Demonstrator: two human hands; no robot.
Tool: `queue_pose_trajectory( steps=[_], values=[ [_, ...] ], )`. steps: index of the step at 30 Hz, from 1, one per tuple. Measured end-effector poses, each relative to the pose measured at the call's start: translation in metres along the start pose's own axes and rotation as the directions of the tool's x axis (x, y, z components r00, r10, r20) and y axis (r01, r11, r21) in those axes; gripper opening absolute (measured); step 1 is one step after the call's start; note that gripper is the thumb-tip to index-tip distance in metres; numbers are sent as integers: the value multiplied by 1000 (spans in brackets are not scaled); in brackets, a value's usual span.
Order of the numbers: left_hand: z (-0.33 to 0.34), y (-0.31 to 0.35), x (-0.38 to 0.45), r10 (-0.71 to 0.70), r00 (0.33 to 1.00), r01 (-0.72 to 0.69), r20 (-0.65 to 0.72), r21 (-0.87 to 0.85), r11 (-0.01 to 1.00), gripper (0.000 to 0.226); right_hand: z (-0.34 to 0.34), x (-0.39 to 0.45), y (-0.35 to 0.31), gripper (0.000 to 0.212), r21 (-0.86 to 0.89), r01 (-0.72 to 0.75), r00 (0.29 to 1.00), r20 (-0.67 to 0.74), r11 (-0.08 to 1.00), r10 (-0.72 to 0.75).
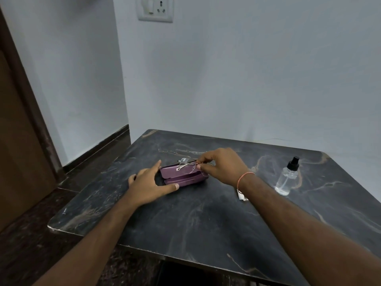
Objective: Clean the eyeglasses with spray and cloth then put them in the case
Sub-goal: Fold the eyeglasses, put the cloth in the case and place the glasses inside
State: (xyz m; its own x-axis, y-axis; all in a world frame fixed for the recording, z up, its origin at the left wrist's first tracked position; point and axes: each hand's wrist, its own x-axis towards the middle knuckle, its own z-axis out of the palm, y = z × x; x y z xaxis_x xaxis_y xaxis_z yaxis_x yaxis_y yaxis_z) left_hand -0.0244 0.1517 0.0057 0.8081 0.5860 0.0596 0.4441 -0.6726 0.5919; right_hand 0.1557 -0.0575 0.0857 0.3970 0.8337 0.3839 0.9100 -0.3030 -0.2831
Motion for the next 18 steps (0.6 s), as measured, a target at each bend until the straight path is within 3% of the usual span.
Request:
queue_pose_trajectory(
  steps=[6,12,18],
  values=[
    [0,-7,0,51,998,-52,-26,-43,998,135,-14,-25,9,14,-57,-8,999,40,998,10],
    [5,-9,4,35,999,-34,-13,52,998,136,-29,-73,15,18,-173,-4,975,218,985,42],
    [6,-5,0,57,997,-52,-43,101,994,119,-33,-95,8,19,-188,51,963,268,981,1]
  ],
)
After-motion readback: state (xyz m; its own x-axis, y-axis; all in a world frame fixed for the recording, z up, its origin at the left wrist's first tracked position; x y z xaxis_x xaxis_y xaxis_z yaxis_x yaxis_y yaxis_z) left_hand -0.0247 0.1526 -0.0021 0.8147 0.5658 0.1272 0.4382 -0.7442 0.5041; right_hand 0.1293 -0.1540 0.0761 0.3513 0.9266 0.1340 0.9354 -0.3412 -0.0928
